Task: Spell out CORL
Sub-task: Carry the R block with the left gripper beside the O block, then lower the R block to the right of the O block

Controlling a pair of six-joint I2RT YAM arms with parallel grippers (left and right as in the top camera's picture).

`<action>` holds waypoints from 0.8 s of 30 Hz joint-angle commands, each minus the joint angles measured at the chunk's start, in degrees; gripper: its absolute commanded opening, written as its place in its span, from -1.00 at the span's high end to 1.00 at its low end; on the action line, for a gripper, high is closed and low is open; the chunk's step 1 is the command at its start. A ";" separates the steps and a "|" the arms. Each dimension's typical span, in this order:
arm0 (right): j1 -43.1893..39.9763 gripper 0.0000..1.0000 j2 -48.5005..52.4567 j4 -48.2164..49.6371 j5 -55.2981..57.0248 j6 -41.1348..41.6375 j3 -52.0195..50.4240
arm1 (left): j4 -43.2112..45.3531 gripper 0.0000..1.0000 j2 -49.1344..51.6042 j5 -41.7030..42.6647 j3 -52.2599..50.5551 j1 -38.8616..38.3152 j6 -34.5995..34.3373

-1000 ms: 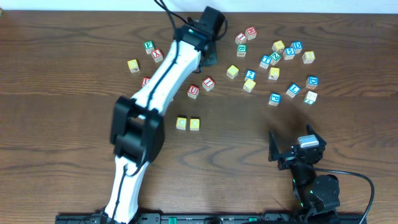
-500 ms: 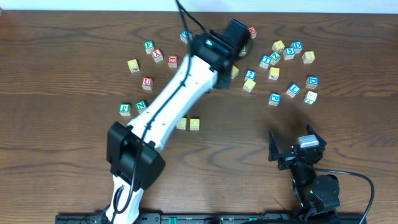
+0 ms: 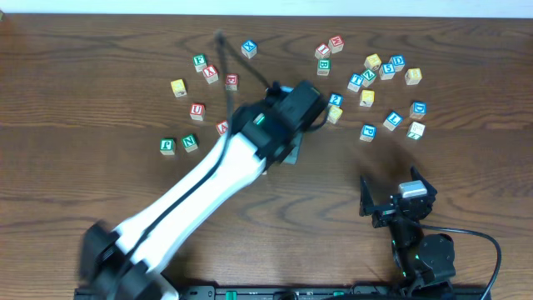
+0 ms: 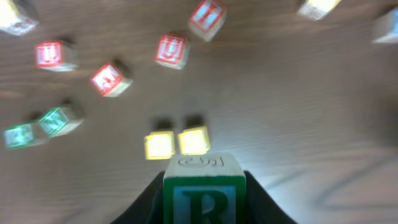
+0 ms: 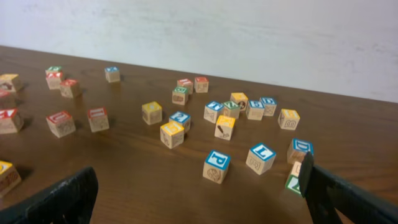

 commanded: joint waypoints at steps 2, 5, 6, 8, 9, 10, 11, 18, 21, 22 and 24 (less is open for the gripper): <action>-0.33 -0.99 -0.31 -0.28 0.09 -0.70 -0.07 | 9.33 0.85 -11.69 8.00 -13.81 0.13 -5.84; -0.33 -0.99 -0.31 -0.28 0.09 -0.70 -0.07 | 13.77 0.85 -13.81 7.98 -20.52 0.13 -12.74; -0.33 -0.99 -0.31 -0.28 0.09 -0.70 -0.07 | 14.40 0.85 -13.44 8.02 -21.51 0.13 -13.88; -0.33 -0.99 -0.31 -0.28 0.11 -0.70 -0.07 | 16.39 0.85 -12.09 9.38 -23.76 0.02 -14.29; -0.33 -0.99 -0.31 -0.28 0.11 -0.70 -0.07 | 17.22 0.85 -11.04 10.25 -24.55 0.02 -14.29; -0.33 -0.98 -0.31 -0.28 0.09 -0.70 -0.07 | 17.75 0.85 -10.12 10.84 -24.92 0.02 -14.29; -0.33 -0.99 -0.31 -0.28 0.11 -0.70 -0.07 | 18.01 0.85 -8.76 11.02 -25.03 0.02 -14.29; -0.33 -0.99 -0.31 -0.28 0.09 -0.70 -0.07 | 23.78 0.78 1.25 10.97 -25.03 0.04 -14.23; -0.33 -0.99 -0.31 -0.28 0.09 -0.68 -0.07 | 25.53 0.70 4.48 10.95 -25.03 0.04 -13.73; -0.33 -0.99 -0.31 -0.28 0.09 -0.68 -0.07 | 26.16 0.70 5.79 10.95 -25.03 0.04 -13.11; -0.33 -0.99 -0.31 -0.28 0.09 -0.68 -0.07 | 27.39 0.70 8.31 10.91 -25.00 0.04 -11.63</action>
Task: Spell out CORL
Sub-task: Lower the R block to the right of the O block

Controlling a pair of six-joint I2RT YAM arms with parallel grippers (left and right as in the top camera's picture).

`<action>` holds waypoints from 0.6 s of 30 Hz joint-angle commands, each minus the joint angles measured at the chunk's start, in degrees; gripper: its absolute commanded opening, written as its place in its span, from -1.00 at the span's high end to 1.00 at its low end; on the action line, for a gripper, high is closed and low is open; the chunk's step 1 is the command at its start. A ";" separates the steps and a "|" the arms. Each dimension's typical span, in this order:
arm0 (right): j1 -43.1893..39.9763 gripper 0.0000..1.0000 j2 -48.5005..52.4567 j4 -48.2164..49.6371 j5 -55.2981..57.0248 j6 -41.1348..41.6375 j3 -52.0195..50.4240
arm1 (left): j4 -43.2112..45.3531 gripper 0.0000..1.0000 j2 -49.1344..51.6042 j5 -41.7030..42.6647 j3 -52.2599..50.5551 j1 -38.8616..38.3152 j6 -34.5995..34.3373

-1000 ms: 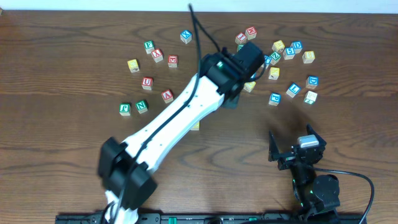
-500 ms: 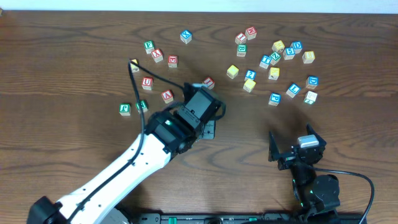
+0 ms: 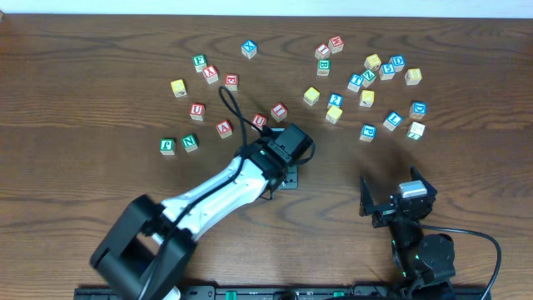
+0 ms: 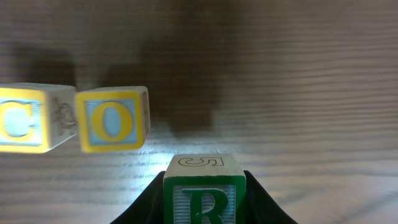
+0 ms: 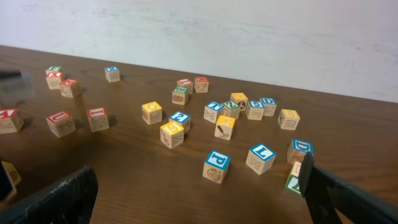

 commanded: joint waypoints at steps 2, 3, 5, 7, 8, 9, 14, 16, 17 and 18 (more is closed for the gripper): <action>-0.33 -0.99 -0.31 -0.22 0.07 -0.70 -0.07 | 1.73 0.70 3.82 -0.39 -0.26 0.13 1.92; -0.33 -0.99 -0.31 -0.22 0.09 -0.70 -0.07 | 2.19 0.69 4.11 -0.35 -0.24 0.13 2.49; -0.33 -0.98 -0.31 -0.22 0.07 -0.68 -0.07 | 3.10 0.69 4.15 -0.37 -0.24 0.13 4.33; -0.33 -0.99 -0.31 -0.22 0.09 -0.68 -0.07 | 4.22 0.69 4.15 -0.66 -0.24 0.28 4.55; -0.33 -0.99 -0.31 -0.22 0.07 -0.70 -0.07 | 4.66 0.69 4.15 -1.20 -0.24 0.42 4.55; -0.33 -0.98 -0.31 -0.22 0.09 -0.70 -0.07 | 4.81 0.69 4.15 -2.01 -0.24 0.50 4.48; -0.33 -0.99 -0.31 -0.22 0.07 -0.70 -0.07 | 5.60 0.69 4.15 -6.38 -0.24 0.90 4.48; -0.33 -0.98 -0.31 -0.22 0.07 -0.68 -0.07 | 5.77 0.69 4.15 -8.04 -0.24 0.90 4.48; -0.33 -0.99 -0.31 -0.22 0.07 -0.68 -0.07 | 5.90 0.70 4.15 -8.61 -0.24 0.90 4.48; -0.33 -0.99 -0.31 -0.22 0.07 -0.70 -0.07 | 6.25 0.70 4.15 -8.57 -0.24 1.01 4.48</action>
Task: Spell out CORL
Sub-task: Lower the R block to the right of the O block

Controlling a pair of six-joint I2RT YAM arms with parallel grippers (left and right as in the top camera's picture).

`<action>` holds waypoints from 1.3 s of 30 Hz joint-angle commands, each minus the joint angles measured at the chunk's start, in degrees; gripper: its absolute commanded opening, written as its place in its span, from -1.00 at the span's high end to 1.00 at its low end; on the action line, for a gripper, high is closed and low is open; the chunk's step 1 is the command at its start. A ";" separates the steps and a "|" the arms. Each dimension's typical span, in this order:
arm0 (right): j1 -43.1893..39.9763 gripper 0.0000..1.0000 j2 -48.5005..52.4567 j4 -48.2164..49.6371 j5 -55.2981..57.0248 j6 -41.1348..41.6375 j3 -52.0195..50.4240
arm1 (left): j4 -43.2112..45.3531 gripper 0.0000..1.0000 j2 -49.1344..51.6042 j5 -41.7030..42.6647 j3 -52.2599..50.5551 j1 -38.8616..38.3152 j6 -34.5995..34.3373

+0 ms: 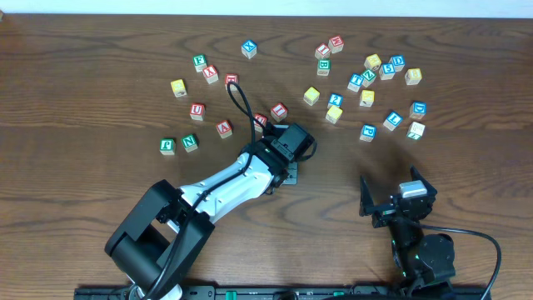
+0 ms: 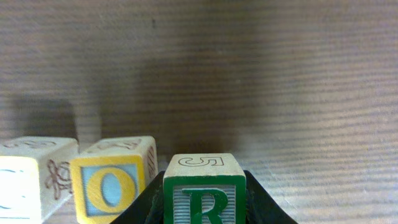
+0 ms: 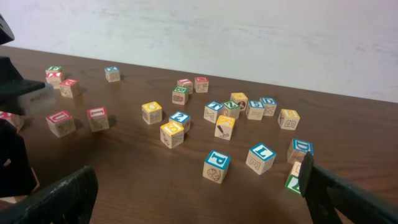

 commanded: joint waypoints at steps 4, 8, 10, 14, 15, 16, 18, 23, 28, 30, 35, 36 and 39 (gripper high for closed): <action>-0.33 -0.99 -0.31 -0.22 0.11 -0.70 -0.07 | 0.85 0.69 0.07 -3.26 -0.24 0.39 0.98; -0.33 -0.99 -0.31 -0.22 0.09 -0.68 -0.07 | 1.11 0.69 0.07 -3.26 -0.24 0.39 0.98; -0.33 -0.99 -0.31 -0.22 0.09 -0.70 -0.07 | 1.11 0.70 0.07 -3.21 -0.24 0.37 0.94; -0.33 -0.99 -0.31 -0.22 0.11 -0.68 -0.07 | 1.07 0.70 0.09 -2.36 -0.28 0.37 0.92; -0.33 -0.99 -0.31 -0.22 0.09 -0.70 -0.07 | 1.07 0.70 0.09 -2.36 -0.28 0.37 0.94; -0.33 -0.99 -0.31 -0.22 0.11 -0.68 -0.07 | 1.09 0.70 0.09 -2.36 -0.28 0.37 0.92; -0.33 -0.99 -0.31 -0.22 0.09 -0.70 -0.07 | 1.07 0.70 0.09 -2.36 -0.28 0.37 0.92; -0.33 -0.99 -0.31 -0.22 0.09 -0.70 -0.07 | 1.16 0.70 0.90 -2.40 -0.28 0.37 0.92; -0.33 -0.99 -0.31 -0.22 0.09 -0.70 -0.07 | 2.14 0.72 4.72 -2.40 -0.28 0.37 0.74; -0.33 -0.98 -0.31 -0.22 0.09 -0.68 -0.07 | 3.56 0.84 5.38 -2.40 -0.28 0.37 0.76; -0.33 -0.99 -0.31 -0.22 0.11 -0.70 -0.07 | 4.28 0.85 5.14 -2.45 0.07 0.37 0.81; -0.33 -0.99 -0.31 -0.22 0.09 -0.70 -0.07 | 4.13 0.85 5.14 -2.43 0.07 0.37 0.79; -0.33 -0.99 -0.31 -0.22 0.11 -0.70 -0.07 | 3.67 0.85 5.14 -2.40 0.07 0.37 0.79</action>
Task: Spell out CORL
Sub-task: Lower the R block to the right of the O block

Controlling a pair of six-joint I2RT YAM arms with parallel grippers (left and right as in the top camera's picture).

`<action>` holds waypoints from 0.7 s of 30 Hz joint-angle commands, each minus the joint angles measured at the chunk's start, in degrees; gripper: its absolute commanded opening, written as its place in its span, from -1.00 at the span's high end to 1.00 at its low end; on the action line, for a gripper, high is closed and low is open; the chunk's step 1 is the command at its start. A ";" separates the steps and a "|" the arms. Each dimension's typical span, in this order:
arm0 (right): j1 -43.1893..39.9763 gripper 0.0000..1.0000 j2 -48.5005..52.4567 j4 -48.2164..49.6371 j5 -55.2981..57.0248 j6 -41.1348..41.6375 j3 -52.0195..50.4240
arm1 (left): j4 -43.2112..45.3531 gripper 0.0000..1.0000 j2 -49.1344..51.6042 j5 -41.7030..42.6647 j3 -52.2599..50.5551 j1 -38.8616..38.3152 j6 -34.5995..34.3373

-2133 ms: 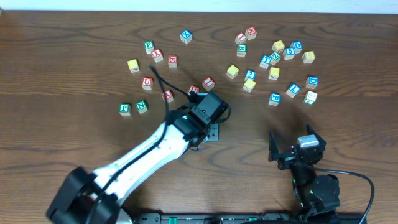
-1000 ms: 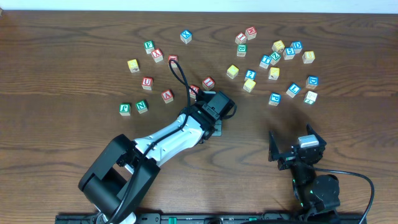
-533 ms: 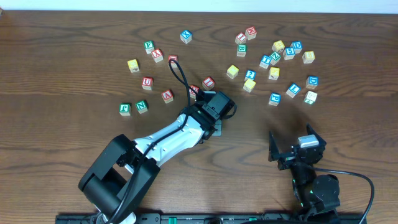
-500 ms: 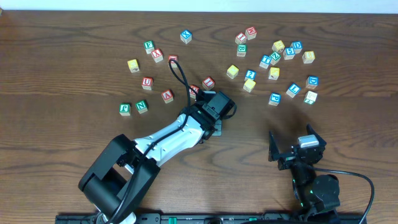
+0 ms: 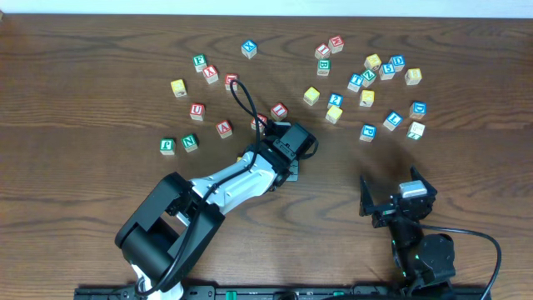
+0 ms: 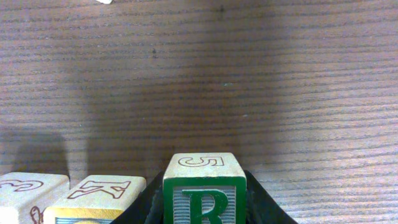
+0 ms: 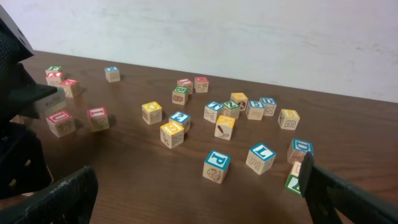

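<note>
My left gripper (image 6: 204, 208) is shut on a green R block (image 6: 204, 186), held low over the wooden table (image 6: 280, 93). Just left of it are the top of the yellow O block (image 6: 99, 194) and the edge of the C block (image 6: 28, 190). In the overhead view the left gripper (image 5: 287, 154) is at the table's middle and covers these blocks. A blue L block (image 7: 261, 157) lies among the loose blocks at the right (image 5: 392, 120). My right gripper (image 7: 196, 193) stands open and holds nothing, near the front edge (image 5: 396, 200).
Red and green blocks (image 5: 196, 109) lie scattered at the back left. A cluster of blue and yellow blocks (image 5: 366, 79) lies at the back right. A blue P block (image 7: 217, 165) sits before the right gripper. The left arm (image 5: 225, 179) crosses the table's front middle.
The left gripper has come lower with the R block. The O block's front face has dropped out of the wrist view and only its top shows. The right arm has not moved.
The left gripper held the R block high over the table, with the yellow pair far below. Then it was lower, with C and O to its left. Then the R stood beside the O, and now lower still, close to the table.
</note>
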 commanded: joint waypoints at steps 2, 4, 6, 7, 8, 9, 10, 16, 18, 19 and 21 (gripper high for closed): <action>-0.33 -0.99 -0.31 -0.22 0.09 -0.68 -0.07 | -1.66 0.85 1.86 -0.07 0.00 0.28 0.74; -0.33 -0.99 -0.31 -0.22 0.09 -0.70 -0.07 | -2.67 0.85 1.86 -0.07 0.00 0.28 0.74; -0.33 -0.99 -0.31 -0.22 0.09 -0.68 -0.07 | -3.54 0.85 1.81 -0.04 0.02 0.28 0.70; -0.33 -0.99 -0.31 -0.22 0.09 -0.70 -0.07 | -3.72 0.85 1.77 -0.04 0.04 0.28 0.68; -0.33 -0.99 -0.31 -0.22 0.09 -0.70 -0.07 | -3.98 0.85 1.57 -0.04 0.04 0.28 0.24; -0.33 -0.99 -0.31 -0.22 0.11 -0.68 -0.07 | -4.20 0.85 1.33 0.02 0.04 0.28 -0.37; -0.33 -0.99 -0.31 -0.22 0.09 -0.70 -0.07 | -4.24 0.85 1.16 0.52 0.04 0.28 -0.55; -0.33 -0.98 -0.31 -0.22 0.09 -0.68 -0.07 | -4.20 0.85 0.87 1.44 0.07 0.28 -0.57; -0.33 -0.99 -0.31 -0.22 0.09 -0.70 -0.07 | -4.22 0.85 0.87 1.75 0.07 0.28 -0.57; -0.33 -0.99 -0.31 -0.22 0.09 -0.70 -0.07 | -4.20 0.85 0.87 2.32 0.07 0.28 -0.59; -0.33 -0.99 -0.31 -0.22 0.09 -0.70 -0.07 | -4.20 0.85 0.85 3.23 0.07 0.28 -0.57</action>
